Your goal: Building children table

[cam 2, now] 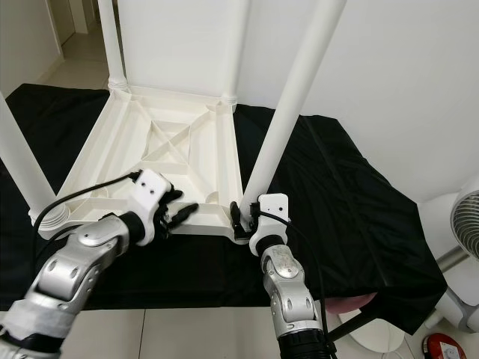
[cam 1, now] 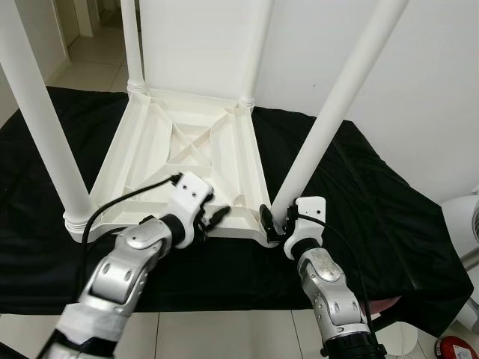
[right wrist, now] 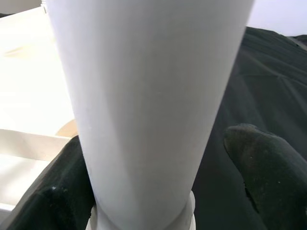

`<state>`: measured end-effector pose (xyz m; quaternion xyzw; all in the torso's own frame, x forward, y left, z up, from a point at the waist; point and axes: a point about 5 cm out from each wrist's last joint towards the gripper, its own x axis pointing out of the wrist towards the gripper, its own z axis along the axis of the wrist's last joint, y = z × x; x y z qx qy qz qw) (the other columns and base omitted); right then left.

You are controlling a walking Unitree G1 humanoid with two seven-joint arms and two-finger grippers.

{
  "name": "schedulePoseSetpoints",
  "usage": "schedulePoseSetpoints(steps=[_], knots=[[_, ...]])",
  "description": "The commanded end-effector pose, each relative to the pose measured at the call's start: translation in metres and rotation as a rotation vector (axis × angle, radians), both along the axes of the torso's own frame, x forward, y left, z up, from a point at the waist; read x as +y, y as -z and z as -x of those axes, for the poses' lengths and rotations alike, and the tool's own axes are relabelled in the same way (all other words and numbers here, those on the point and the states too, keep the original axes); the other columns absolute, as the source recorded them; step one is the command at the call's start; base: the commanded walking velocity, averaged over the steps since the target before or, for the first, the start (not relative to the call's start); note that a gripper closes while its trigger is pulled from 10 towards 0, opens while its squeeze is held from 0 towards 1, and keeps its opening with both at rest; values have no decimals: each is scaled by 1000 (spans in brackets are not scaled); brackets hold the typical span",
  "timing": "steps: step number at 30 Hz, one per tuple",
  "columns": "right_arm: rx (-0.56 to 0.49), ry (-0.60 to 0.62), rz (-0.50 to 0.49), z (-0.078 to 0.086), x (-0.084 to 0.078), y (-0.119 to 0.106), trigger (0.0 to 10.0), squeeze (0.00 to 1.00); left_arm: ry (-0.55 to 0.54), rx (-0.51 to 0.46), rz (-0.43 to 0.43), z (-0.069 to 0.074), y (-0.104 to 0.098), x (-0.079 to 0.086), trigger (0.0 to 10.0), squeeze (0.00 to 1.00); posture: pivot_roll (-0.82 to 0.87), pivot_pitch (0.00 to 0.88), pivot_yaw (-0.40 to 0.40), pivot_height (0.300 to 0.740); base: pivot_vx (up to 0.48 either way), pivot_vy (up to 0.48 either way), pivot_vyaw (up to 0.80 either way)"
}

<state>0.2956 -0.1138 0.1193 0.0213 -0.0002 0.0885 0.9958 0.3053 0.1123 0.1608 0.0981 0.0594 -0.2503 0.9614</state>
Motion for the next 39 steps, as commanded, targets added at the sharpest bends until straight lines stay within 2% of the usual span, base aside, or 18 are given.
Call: schedulePoseSetpoints(steps=[1,4,5,7,9,11,13,21,22,23,24,28,31,32,35,36,37,39], knots=[[-2,41,22,1,-9,2,10000,0,-70,41,-32,-3,11,1,10000,0,-1,0,-135,740,0,0,0],[-6,42,15,2,-9,1,10000,0,-135,46,-66,-6,17,5,10000,0,-6,0,-133,740,0,0,0],[-13,46,10,2,-9,-1,10000,0,-195,55,-60,-9,19,10,10000,0,-10,0,-129,740,0,0,0],[-18,49,7,2,-9,-1,10000,0,-236,63,-54,-11,20,14,10000,0,-10,0,-129,740,0,0,0],[-28,51,14,1,-10,-3,10000,0,-376,69,-90,-16,23,33,10000,0,-11,0,-126,740,0,0,0],[-31,50,17,1,-10,-4,10000,0,-420,70,-109,-18,23,41,10000,0,-11,0,-126,740,0,0,0],[-40,51,18,-1,-10,-6,10000,0,-516,71,-120,-20,22,58,10000,0,-10,0,-127,740,0,0,0],[-50,50,27,-5,-12,-9,10000,0,-627,25,-152,-19,13,81,10000,0,1,0,-136,740,0,0,0],[-53,47,31,-6,-12,-10,10000,0,-603,2,-185,-17,10,82,10000,0,3,0,-141,740,0,0,0],[-53,41,38,-7,-13,-11,10000,0,-443,-53,-182,-16,2,69,10000,0,8,0,-151,740,0,0,0],[-53,40,40,-7,-14,-11,10000,0,-369,-77,-189,-14,-1,62,10000,0,11,0,-154,740,0,0,0],[-51,36,45,-7,-14,-10,10000,0,-275,-91,-170,-13,-4,53,10000,0,11,0,-154,740,0,0,0],[-52,28,39,-6,-14,-10,10000,0,-78,-120,-139,-10,-8,34,10000,0,13,0,-156,740,0,0,0],[-52,28,39,-6,-14,-10,10000,0,-78,-120,-139,-10,-8,34,10000,0,13,0,-156,740,0,0,0],[-55,35,20,-2,-16,-9,10000,0,77,-128,-130,-9,-12,21,10000,0,9,0,-149,740,0,0,0],[-55,35,20,-2,-16,-9,10000,0,77,-128,-130,-9,-12,21,10000,0,9,0,-149,740,0,0,0],[-56,34,15,0,-16,-9,10000,0,131,-132,-132,-8,-13,16,10000,0,4,0,-142,740,0,0,0],[-54,25,-12,7,-15,-5,10000,0,213,-133,-171,-13,-12,9,10000,0,-8,0,-126,740,0,0,0]])
